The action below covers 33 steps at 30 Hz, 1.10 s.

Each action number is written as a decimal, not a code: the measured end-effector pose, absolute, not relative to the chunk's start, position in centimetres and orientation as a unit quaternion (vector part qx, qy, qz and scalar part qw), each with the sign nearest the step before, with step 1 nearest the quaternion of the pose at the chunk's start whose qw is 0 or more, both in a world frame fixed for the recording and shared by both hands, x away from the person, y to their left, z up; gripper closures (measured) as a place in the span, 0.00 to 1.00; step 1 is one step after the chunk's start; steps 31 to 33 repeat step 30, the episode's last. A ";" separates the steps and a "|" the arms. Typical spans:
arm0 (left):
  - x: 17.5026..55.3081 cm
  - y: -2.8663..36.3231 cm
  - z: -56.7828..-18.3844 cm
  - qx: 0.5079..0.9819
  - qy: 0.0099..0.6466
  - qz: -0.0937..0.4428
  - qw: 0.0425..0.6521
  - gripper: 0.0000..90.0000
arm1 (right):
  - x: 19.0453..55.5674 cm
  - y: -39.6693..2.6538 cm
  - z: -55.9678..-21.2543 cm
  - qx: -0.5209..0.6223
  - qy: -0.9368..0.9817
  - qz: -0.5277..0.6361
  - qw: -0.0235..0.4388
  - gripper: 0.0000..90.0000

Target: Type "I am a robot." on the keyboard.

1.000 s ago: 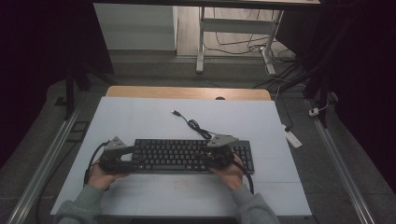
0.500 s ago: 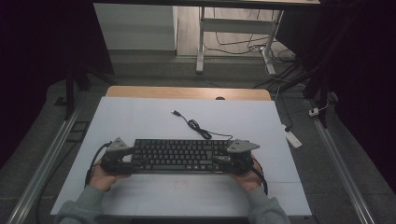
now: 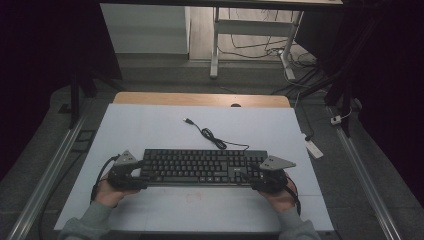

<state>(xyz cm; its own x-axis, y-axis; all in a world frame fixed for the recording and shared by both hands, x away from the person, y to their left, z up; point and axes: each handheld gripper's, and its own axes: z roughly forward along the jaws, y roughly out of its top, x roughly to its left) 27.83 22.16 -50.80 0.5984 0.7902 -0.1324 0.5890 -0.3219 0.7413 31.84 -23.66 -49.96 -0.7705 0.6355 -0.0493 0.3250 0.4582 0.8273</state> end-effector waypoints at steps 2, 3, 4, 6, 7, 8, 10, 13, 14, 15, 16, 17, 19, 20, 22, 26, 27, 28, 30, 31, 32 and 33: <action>27.5 22.3 -50.8 0.802 0.429 0.130 0.394 0.31 | 31.5 -24.4 -49.9 0.291 0.834 0.433 0.181 0.54; 27.4 22.3 -50.9 0.802 0.428 0.131 0.395 0.31 | 31.3 -24.8 -49.9 0.294 0.831 0.436 0.181 0.54; 27.2 22.4 -50.9 0.801 0.429 0.132 0.397 0.31 | 31.2 -25.1 -49.9 0.295 0.831 0.435 0.183 0.54; 26.9 22.6 -50.9 0.800 0.428 0.134 0.399 0.31 | 30.9 -25.9 -49.9 0.296 0.828 0.439 0.184 0.54; 26.7 22.7 -50.9 0.799 0.428 0.135 0.400 0.31 | 30.7 -26.2 -49.8 0.299 0.828 0.436 0.186 0.54; 26.6 22.8 -51.0 0.799 0.428 0.136 0.400 0.31 | 30.6 -26.4 -49.9 0.298 0.827 0.440 0.185 0.54; 26.4 23.0 -51.0 0.798 0.429 0.137 0.401 0.31 | 30.4 -26.9 -49.9 0.299 0.827 0.438 0.187 0.54; 26.3 23.1 -51.0 0.797 0.429 0.138 0.403 0.31 | 30.1 -27.3 -50.0 0.301 0.825 0.440 0.189 0.54; 26.3 23.2 -51.0 0.796 0.429 0.139 0.403 0.31 | 30.0 -27.5 -49.9 0.301 0.826 0.437 0.189 0.54; 26.3 23.2 -51.0 0.796 0.429 0.140 0.403 0.31 | 30.0 -27.6 -50.0 0.301 0.824 0.441 0.188 0.54; 26.3 23.2 -51.0 0.796 0.429 0.140 0.403 0.31 | 29.9 -27.8 -49.9 0.302 0.825 0.439 0.189 0.54; 26.3 23.2 -51.0 0.796 0.429 0.141 0.404 0.31 | 30.0 -27.8 -50.0 0.303 0.823 0.443 0.188 0.54; 26.3 23.2 -51.0 0.796 0.428 0.142 0.404 0.31 | 30.0 -27.8 -49.9 0.302 0.823 0.443 0.188 0.54; 26.3 23.2 -51.0 0.796 0.428 0.142 0.404 0.31 | 30.0 -27.8 -49.9 0.301 0.824 0.442 0.188 0.54; 26.3 23.2 -51.0 0.796 0.428 0.142 0.403 0.31 | 30.0 -27.7 -49.9 0.299 0.826 0.440 0.188 0.54; 26.3 23.2 -51.0 0.797 0.427 0.142 0.403 0.31 | 30.0 -27.7 -50.0 0.298 0.826 0.440 0.188 0.54; 26.3 23.2 -51.0 0.797 0.427 0.142 0.403 0.31 | 30.0 -27.7 -49.9 0.298 0.826 0.440 0.187 0.54; 26.3 23.2 -51.0 0.797 0.427 0.143 0.403 0.31 | 30.0 -27.7 -49.9 0.298 0.826 0.440 0.188 0.54; 26.4 23.2 -51.0 0.796 0.428 0.144 0.403 0.31 | 30.0 -27.8 -49.9 0.297 0.825 0.442 0.189 0.54; 26.4 23.2 -51.0 0.796 0.428 0.144 0.403 0.31 | 30.0 -27.8 -49.9 0.297 0.825 0.442 0.189 0.54; 26.4 23.2 -51.0 0.796 0.428 0.144 0.403 0.31 | 30.0 -27.8 -49.9 0.297 0.825 0.442 0.189 0.54; 26.4 23.2 -51.0 0.796 0.428 0.144 0.403 0.31 | 30.0 -27.8 -49.9 0.297 0.825 0.442 0.189 0.54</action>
